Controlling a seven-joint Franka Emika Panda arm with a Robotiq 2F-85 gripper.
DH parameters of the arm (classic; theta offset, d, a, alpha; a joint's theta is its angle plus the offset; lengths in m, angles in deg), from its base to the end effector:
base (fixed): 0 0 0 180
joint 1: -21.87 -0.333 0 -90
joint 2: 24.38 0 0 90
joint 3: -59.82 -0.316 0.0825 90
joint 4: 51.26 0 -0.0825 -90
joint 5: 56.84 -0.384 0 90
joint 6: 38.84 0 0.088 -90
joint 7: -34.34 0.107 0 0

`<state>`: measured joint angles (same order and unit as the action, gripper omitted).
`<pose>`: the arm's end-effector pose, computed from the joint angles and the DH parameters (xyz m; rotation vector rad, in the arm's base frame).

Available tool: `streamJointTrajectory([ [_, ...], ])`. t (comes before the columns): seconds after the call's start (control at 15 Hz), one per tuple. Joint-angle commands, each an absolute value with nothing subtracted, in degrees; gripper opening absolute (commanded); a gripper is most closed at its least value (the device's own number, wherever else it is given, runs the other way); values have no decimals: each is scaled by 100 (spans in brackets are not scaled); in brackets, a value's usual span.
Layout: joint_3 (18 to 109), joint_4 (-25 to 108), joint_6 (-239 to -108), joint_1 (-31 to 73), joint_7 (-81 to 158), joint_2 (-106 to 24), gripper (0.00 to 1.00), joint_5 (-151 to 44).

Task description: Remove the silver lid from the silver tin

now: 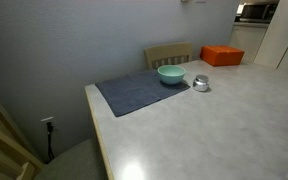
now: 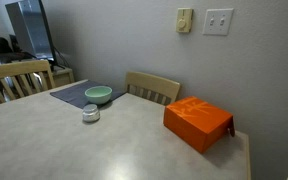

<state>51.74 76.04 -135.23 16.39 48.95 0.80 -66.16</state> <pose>0.3945 0.1182 0.5372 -3.0608 0.0936 0.1897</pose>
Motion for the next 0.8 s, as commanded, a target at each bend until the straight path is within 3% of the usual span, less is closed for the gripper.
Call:
streamJointTrajectory([
  [0.0, 5152, 7589, -13506, 1667, 4887, 77, 100, -6623],
  [0.73, 5334, 7265, -15091, 1669, 3878, -799, 100, -5570],
])
